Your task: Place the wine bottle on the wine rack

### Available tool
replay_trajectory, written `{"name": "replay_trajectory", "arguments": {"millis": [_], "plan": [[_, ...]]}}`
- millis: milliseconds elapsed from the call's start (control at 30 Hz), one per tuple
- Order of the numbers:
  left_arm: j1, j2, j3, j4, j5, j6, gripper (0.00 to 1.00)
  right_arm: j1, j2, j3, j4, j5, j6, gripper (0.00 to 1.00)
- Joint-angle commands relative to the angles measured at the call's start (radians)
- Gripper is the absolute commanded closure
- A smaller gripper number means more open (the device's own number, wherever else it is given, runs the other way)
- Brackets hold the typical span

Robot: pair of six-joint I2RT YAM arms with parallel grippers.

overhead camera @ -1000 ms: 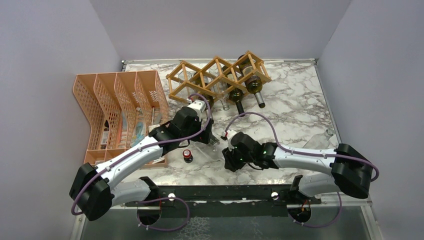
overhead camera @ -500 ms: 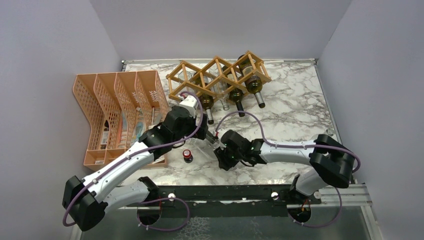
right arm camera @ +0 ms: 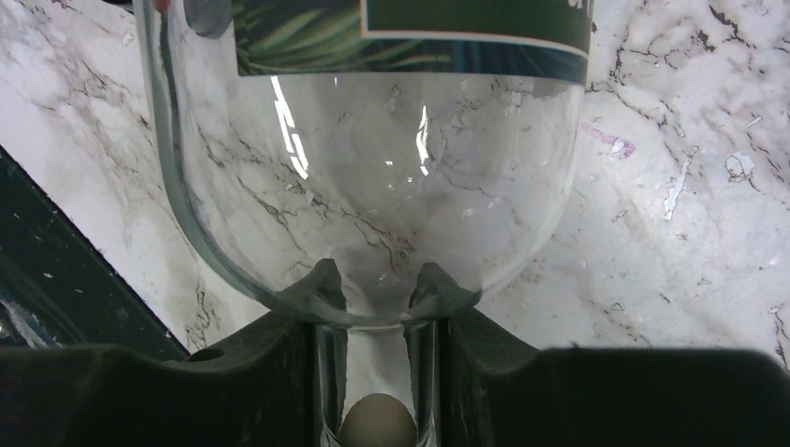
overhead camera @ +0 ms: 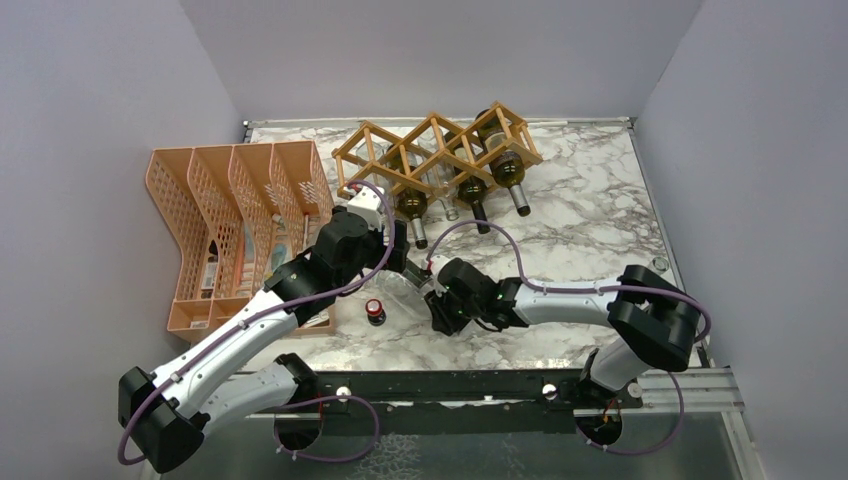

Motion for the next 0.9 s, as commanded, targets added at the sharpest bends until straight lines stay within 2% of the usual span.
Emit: {"name": "replay_trajectory", "arguments": {"millis": [0, 233, 867], "plan": [[0.005, -0.012, 0.028, 0.006, -0.025, 0.023, 0.01, 0.002, 0.036, -0.035, 0.039, 0.018, -0.017, 0.99], [0.005, -0.04, 0.03, 0.004, -0.059, 0.045, 0.01, 0.001, -0.052, -0.021, 0.031, -0.044, -0.071, 0.99], [0.005, -0.139, 0.072, 0.003, -0.17, 0.079, 0.01, 0.001, -0.454, -0.01, -0.045, -0.044, -0.113, 0.99]]}}
